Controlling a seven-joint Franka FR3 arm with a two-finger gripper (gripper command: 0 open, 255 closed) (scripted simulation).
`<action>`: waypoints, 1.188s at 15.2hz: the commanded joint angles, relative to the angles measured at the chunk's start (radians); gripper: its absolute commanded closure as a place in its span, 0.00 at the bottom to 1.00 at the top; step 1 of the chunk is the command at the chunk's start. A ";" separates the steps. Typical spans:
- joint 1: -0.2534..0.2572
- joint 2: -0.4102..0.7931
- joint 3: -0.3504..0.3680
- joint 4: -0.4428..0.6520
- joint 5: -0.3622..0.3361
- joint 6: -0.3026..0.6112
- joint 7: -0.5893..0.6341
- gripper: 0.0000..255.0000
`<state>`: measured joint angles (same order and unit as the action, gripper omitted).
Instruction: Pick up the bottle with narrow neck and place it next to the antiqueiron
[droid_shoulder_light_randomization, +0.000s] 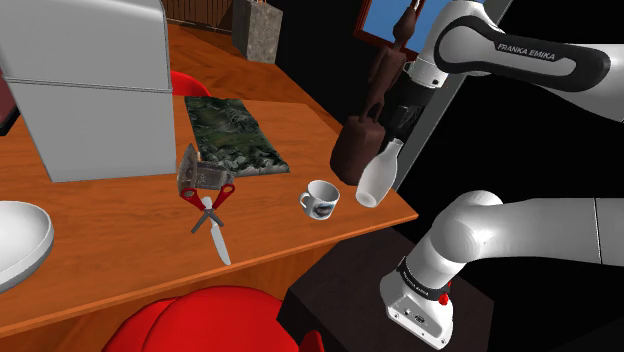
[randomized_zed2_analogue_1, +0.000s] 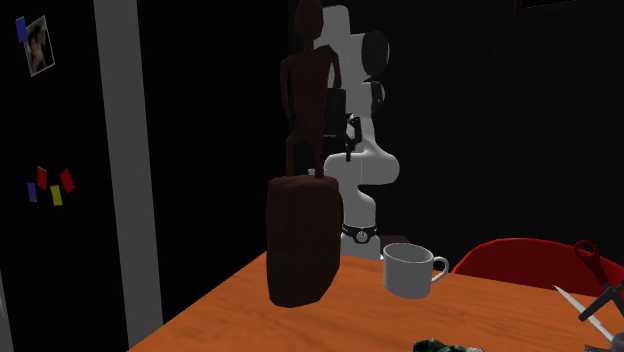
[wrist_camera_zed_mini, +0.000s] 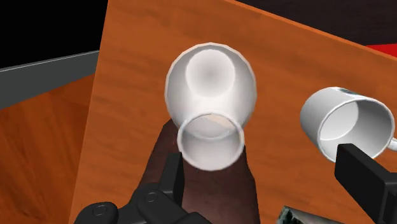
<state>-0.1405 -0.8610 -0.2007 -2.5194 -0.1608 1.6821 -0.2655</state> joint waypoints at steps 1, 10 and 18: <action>-0.023 0.005 -0.042 -0.019 -0.037 0.036 -0.034 0.00; -0.033 0.005 -0.065 -0.121 -0.058 0.140 -0.033 0.00; -0.033 0.006 -0.065 -0.121 -0.058 0.140 -0.033 1.00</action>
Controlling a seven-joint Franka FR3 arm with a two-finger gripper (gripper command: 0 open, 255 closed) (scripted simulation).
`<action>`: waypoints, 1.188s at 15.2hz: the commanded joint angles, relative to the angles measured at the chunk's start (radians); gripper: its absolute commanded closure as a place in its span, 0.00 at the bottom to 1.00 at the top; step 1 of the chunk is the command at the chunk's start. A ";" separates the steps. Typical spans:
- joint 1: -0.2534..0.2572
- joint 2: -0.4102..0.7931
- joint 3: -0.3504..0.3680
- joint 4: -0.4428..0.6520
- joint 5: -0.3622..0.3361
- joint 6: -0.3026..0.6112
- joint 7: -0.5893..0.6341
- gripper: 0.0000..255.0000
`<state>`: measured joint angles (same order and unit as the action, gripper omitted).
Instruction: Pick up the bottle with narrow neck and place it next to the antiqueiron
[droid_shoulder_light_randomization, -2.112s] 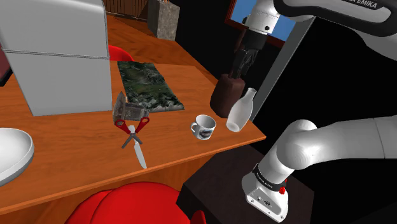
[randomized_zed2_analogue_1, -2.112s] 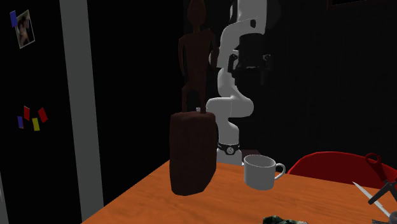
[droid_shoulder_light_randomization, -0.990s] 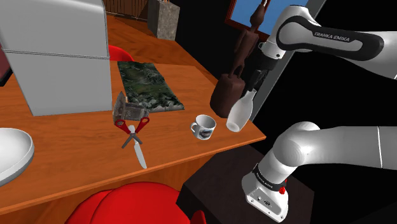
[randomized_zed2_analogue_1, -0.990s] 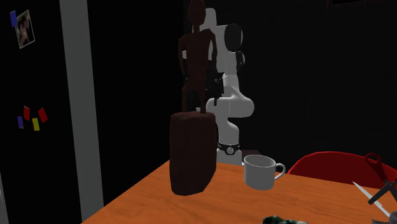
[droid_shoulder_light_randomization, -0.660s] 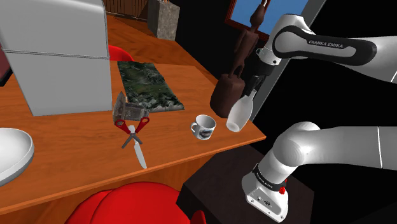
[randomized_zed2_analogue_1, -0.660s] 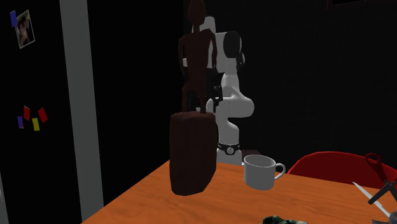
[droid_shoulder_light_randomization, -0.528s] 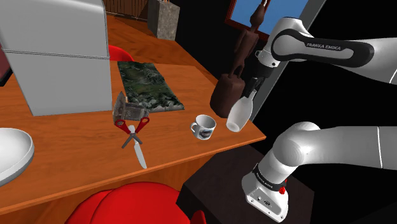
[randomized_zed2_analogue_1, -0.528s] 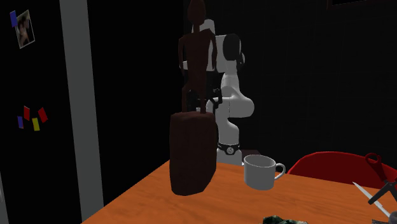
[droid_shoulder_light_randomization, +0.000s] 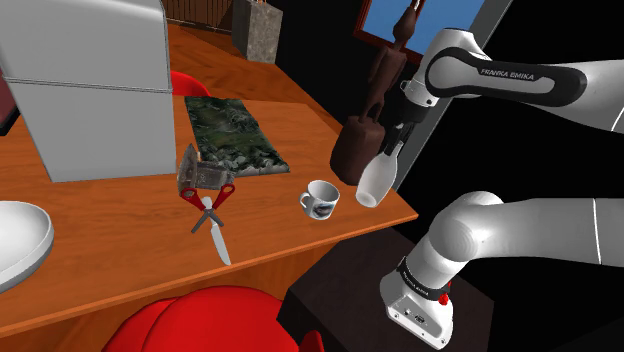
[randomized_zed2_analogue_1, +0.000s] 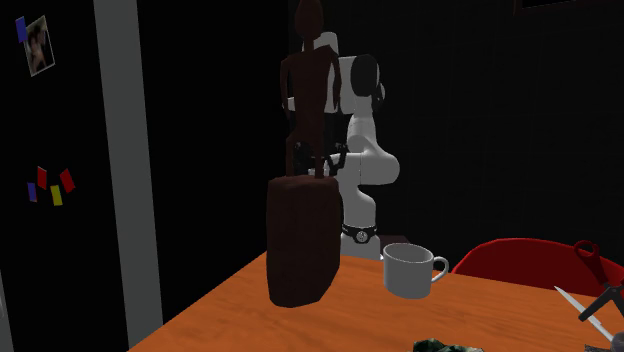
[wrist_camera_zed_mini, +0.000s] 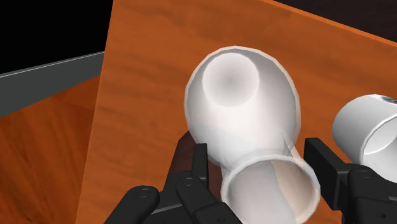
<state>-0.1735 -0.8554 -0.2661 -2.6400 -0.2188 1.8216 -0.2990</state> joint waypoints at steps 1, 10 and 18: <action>0.000 0.000 0.000 0.000 0.000 0.000 0.000 1.00; 0.001 -0.001 0.003 0.013 0.003 -0.013 0.000 1.00; 0.010 0.005 0.021 0.122 0.021 -0.117 -0.005 1.00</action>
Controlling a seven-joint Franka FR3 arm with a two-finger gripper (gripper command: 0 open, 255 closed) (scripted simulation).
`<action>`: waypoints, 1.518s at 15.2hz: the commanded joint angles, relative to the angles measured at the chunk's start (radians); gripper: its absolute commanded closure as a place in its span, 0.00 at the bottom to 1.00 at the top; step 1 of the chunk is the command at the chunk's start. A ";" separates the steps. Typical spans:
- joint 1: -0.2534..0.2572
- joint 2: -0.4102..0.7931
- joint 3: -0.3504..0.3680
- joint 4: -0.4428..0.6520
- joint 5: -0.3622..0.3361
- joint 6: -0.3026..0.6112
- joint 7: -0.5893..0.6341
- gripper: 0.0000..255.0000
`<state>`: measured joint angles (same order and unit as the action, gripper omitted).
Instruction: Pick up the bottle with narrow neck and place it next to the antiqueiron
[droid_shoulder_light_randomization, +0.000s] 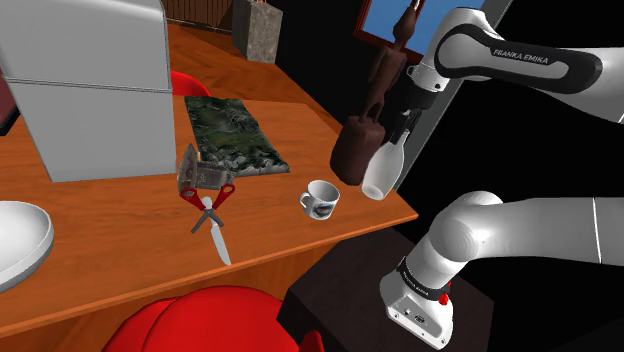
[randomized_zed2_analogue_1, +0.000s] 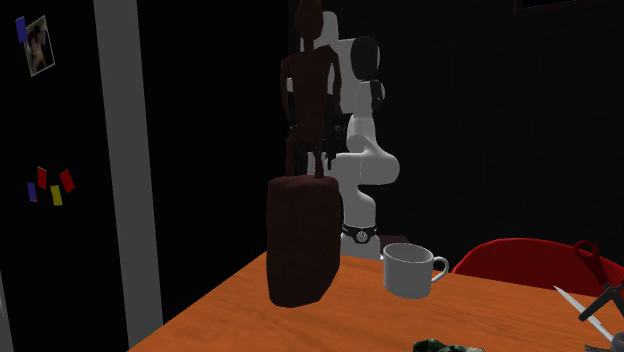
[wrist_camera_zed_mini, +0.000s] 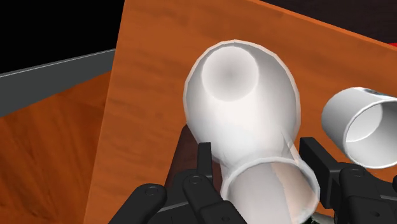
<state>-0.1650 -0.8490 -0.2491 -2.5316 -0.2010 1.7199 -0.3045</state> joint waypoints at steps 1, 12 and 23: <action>0.002 0.000 0.006 0.028 0.005 -0.028 0.000 1.00; 0.013 0.033 0.025 0.194 0.025 -0.161 -0.007 1.00; 0.022 0.088 0.039 0.379 0.042 -0.291 -0.016 1.00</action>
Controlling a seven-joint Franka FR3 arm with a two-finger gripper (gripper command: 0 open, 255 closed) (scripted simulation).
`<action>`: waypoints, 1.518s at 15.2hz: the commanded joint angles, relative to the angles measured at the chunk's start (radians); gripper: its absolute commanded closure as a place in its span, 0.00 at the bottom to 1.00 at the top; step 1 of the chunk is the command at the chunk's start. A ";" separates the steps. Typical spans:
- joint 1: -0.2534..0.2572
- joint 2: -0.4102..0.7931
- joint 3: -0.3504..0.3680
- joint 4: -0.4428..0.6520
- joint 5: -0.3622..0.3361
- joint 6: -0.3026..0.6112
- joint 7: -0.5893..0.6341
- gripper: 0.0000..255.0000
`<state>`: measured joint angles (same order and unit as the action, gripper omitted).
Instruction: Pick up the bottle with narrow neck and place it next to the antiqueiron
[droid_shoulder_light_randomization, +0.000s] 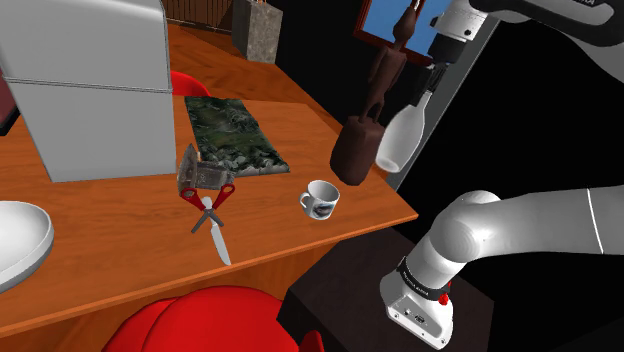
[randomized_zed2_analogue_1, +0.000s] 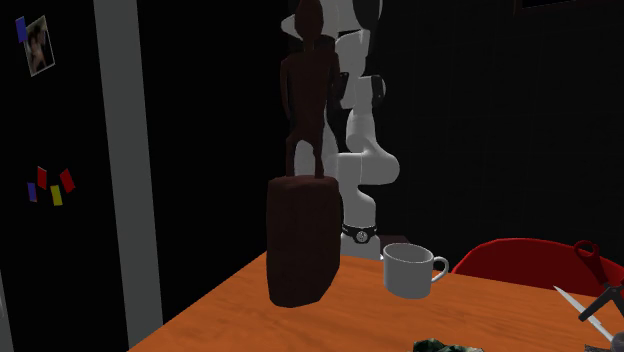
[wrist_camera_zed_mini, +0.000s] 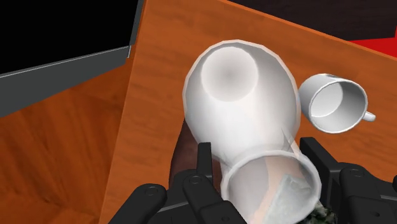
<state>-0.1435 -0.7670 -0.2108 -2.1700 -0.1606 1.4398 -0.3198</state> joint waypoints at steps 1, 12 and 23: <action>0.002 0.012 0.002 0.035 0.003 -0.023 -0.002 1.00; 0.011 0.091 0.009 0.245 0.016 -0.154 -0.014 1.00; 0.019 0.193 0.010 0.487 0.026 -0.294 -0.031 1.00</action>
<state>-0.1250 -0.5859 -0.1996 -1.7073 -0.1347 1.1577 -0.3476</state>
